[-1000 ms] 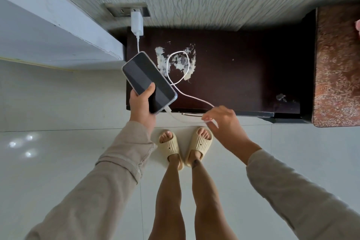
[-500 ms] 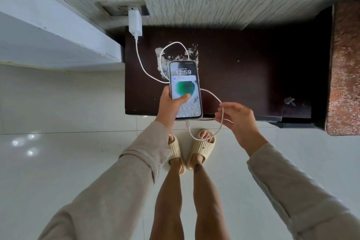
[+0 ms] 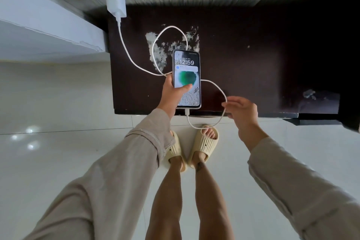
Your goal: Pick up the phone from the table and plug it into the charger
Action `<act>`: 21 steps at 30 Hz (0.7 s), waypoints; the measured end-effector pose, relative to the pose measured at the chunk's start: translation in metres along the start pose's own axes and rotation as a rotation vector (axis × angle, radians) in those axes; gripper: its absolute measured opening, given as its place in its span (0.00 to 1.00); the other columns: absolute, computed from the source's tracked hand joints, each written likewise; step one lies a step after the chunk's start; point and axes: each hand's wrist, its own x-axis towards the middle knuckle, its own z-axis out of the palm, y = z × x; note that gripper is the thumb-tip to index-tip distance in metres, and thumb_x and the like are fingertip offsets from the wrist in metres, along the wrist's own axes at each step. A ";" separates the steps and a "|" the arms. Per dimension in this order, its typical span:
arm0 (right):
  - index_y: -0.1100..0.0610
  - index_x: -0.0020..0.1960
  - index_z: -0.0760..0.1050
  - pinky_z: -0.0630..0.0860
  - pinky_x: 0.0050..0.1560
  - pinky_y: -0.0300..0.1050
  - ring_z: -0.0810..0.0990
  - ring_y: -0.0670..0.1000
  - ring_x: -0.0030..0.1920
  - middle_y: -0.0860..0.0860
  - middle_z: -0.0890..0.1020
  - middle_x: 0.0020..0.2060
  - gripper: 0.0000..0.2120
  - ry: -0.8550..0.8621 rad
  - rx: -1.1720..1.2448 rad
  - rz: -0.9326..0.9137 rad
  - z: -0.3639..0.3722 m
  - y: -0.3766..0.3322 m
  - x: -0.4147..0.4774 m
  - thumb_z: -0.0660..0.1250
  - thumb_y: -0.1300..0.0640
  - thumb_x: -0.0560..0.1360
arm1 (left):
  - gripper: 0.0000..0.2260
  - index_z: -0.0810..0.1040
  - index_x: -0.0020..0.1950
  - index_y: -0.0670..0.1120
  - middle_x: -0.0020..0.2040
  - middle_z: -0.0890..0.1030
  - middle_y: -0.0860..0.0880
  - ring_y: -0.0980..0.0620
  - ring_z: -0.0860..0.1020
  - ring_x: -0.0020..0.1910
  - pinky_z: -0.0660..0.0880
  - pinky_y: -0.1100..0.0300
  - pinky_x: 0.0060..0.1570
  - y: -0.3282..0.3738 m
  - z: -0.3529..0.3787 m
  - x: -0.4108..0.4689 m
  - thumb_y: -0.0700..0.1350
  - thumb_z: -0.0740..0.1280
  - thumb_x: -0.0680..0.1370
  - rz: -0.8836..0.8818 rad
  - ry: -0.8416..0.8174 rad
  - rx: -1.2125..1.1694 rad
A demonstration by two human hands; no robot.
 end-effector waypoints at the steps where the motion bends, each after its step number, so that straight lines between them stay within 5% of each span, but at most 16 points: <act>1: 0.61 0.47 0.81 0.76 0.47 0.46 0.77 0.50 0.38 0.48 0.79 0.31 0.08 0.028 -0.061 -0.026 0.002 0.002 0.002 0.69 0.65 0.69 | 0.18 0.70 0.56 0.47 0.44 0.77 0.56 0.61 0.76 0.42 0.73 0.74 0.36 -0.001 0.000 -0.001 0.35 0.70 0.70 -0.008 -0.005 0.005; 6: 0.60 0.48 0.82 0.76 0.50 0.50 0.76 0.51 0.40 0.52 0.80 0.37 0.09 0.080 -0.118 -0.026 0.008 0.002 0.007 0.68 0.64 0.69 | 0.24 0.67 0.68 0.41 0.61 0.78 0.40 0.49 0.77 0.51 0.75 0.63 0.40 -0.005 -0.001 -0.008 0.34 0.67 0.73 -0.080 -0.014 0.017; 10: 0.61 0.50 0.81 0.76 0.57 0.54 0.76 0.53 0.45 0.54 0.79 0.41 0.10 0.053 -0.185 -0.016 0.009 0.000 0.011 0.67 0.63 0.70 | 0.25 0.63 0.71 0.42 0.66 0.74 0.39 0.44 0.75 0.62 0.73 0.55 0.57 -0.002 -0.005 -0.007 0.33 0.62 0.75 -0.054 -0.004 0.096; 15: 0.62 0.56 0.78 0.78 0.55 0.52 0.79 0.55 0.46 0.60 0.82 0.47 0.13 -0.106 -0.267 0.054 0.005 0.001 0.007 0.65 0.64 0.72 | 0.23 0.66 0.71 0.44 0.68 0.73 0.44 0.54 0.71 0.57 0.70 0.70 0.49 0.006 -0.016 -0.014 0.35 0.60 0.75 0.006 -0.049 0.229; 17: 0.62 0.58 0.77 0.78 0.56 0.52 0.82 0.57 0.51 0.62 0.82 0.50 0.14 -0.151 -0.304 0.052 0.000 0.003 0.001 0.63 0.64 0.72 | 0.22 0.68 0.70 0.45 0.66 0.75 0.45 0.52 0.74 0.57 0.72 0.63 0.54 0.006 -0.022 -0.023 0.37 0.60 0.76 0.007 -0.078 0.262; 21: 0.64 0.59 0.76 0.76 0.54 0.53 0.79 0.60 0.51 0.62 0.80 0.47 0.16 -0.161 -0.421 0.001 -0.021 0.010 -0.023 0.61 0.65 0.72 | 0.15 0.74 0.63 0.41 0.50 0.80 0.45 0.53 0.78 0.39 0.71 0.64 0.37 0.003 -0.034 -0.046 0.39 0.60 0.76 -0.004 -0.153 0.369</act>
